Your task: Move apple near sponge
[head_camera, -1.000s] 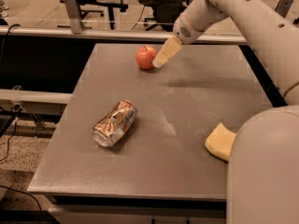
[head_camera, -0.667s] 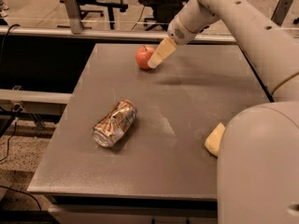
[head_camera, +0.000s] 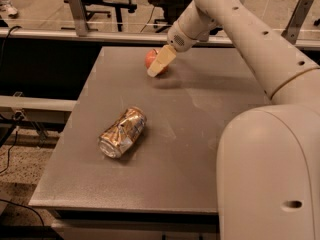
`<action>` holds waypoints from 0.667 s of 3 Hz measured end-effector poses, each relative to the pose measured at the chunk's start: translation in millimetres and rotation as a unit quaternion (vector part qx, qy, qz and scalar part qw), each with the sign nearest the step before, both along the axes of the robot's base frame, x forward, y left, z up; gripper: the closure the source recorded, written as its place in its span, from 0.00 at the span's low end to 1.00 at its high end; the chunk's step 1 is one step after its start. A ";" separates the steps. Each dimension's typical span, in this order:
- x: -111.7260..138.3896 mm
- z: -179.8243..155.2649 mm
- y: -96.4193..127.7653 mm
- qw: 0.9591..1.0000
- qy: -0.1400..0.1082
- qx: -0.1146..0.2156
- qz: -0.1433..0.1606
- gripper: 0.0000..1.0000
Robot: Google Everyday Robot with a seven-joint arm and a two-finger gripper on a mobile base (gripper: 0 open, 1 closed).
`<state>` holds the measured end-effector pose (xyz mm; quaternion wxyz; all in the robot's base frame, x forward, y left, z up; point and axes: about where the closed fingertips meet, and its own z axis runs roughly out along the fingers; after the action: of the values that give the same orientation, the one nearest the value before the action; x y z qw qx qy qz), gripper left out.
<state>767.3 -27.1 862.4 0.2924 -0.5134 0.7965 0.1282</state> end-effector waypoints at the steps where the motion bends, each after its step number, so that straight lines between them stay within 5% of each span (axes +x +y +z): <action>1: 0.1 -3.5 7.1 1.000 0.004 -0.003 0.005 0.26; 2: -1.4 -2.4 10.5 1.000 0.005 -0.001 0.010 0.48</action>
Offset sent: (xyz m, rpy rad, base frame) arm -0.0035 0.0092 0.0072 0.0026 0.0001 0.0271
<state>765.9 -16.6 860.0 0.2866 -0.5214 0.7927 0.1326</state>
